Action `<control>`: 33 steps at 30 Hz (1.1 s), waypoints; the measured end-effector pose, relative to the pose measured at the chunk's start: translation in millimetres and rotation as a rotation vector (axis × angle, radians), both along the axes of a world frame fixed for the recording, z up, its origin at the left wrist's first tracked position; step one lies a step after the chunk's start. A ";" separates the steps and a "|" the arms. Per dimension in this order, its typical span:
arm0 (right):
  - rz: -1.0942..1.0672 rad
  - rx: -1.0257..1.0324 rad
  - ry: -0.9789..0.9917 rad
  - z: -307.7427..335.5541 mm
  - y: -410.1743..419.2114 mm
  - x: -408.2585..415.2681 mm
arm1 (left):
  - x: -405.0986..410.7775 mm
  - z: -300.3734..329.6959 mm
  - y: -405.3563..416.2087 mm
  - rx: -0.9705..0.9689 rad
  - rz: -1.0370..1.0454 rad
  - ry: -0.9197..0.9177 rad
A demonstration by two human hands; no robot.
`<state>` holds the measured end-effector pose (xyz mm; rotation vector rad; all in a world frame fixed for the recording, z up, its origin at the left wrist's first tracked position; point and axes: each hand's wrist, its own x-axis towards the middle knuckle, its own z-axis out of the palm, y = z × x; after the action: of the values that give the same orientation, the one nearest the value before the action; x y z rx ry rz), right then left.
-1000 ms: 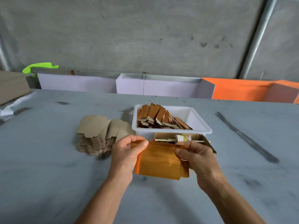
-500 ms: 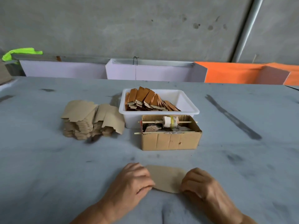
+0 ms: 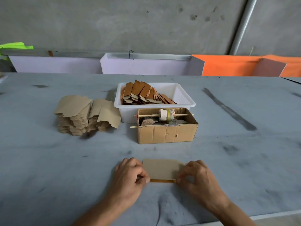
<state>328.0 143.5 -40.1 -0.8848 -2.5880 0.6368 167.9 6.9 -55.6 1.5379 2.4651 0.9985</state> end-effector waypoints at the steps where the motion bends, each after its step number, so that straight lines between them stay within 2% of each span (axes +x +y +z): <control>1: -0.043 -0.027 -0.018 -0.1 -0.2 -2.7 | 0.6 -0.8 2.4 -0.018 0.031 -0.009; 8: -0.244 -0.098 -0.130 4.3 -0.1 -16.1 | -0.5 -1.5 15.3 -0.129 0.208 -0.076; 15: -0.305 -0.162 -0.178 6.9 0.0 -20.5 | -0.4 -1.2 21.4 -0.165 0.291 -0.065; 20: -0.296 -0.218 -0.128 6.0 4.2 -17.8 | -1.7 2.5 18.9 -0.170 0.331 -0.116; 24: -0.254 -0.220 0.004 0.0 -4.1 -11.6 | 0.5 3.4 15.1 -0.131 0.336 -0.148; 28: -0.206 0.036 0.033 -5.7 -17.2 -4.7 | 9.9 6.9 11.3 -0.084 0.336 -0.048; 31: -0.104 0.369 0.071 -3.9 -26.9 -3.1 | 26.7 11.3 8.7 0.023 0.139 0.209; 33: -0.025 0.551 -0.009 0.8 -36.3 -7.5 | 40.5 15.9 5.4 0.040 0.006 0.405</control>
<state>320.5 107.2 -39.3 -0.7275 -2.5476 -0.0973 208.4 12.3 -39.7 1.9105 2.7183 0.8055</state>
